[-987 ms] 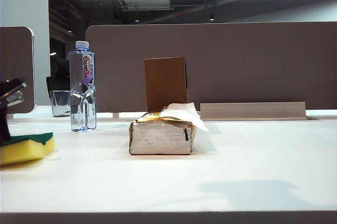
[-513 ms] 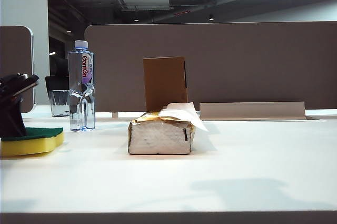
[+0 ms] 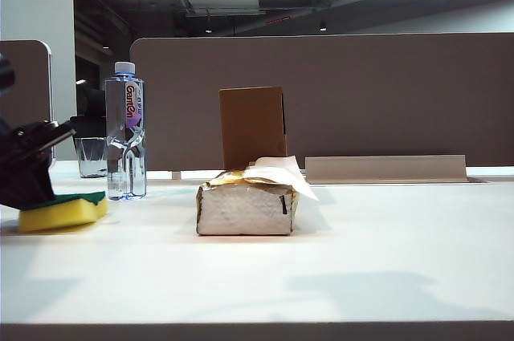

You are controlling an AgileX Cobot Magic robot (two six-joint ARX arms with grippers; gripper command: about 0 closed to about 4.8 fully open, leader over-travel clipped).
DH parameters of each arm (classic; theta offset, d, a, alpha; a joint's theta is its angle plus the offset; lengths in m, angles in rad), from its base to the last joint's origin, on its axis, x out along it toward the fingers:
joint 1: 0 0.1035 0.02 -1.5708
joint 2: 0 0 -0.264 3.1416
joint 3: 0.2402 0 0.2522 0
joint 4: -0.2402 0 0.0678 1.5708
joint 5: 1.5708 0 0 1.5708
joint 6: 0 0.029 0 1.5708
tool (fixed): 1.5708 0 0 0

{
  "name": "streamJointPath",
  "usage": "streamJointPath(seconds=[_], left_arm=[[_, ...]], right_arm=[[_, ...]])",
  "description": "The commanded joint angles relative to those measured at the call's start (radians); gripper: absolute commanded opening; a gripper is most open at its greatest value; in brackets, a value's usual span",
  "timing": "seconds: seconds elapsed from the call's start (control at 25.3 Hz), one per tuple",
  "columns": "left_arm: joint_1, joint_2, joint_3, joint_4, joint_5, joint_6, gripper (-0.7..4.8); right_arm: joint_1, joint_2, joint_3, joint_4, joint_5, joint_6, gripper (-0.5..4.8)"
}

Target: Move the sponge from right to left to wipe the table, avoiding obstacles on the table, and finally reaching the bottle of mineral water.

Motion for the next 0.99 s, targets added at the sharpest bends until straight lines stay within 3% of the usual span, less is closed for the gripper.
streamJointPath(seconds=[0.04,0.55,0.99], left_arm=[[-0.001,0.049,0.041,0.023,-0.019,0.005,-0.06],[-0.001,0.179,0.234,0.013,-0.023,-0.020,-0.06],[-0.001,0.210,0.269,0.011,-0.023,-0.038,-0.06]], right_arm=[[0.000,-0.002,0.004,0.016,-0.010,0.008,2.60],[0.000,-0.002,0.004,0.017,-0.033,0.011,2.60],[0.000,-0.002,0.004,0.016,-0.036,0.015,2.60]])
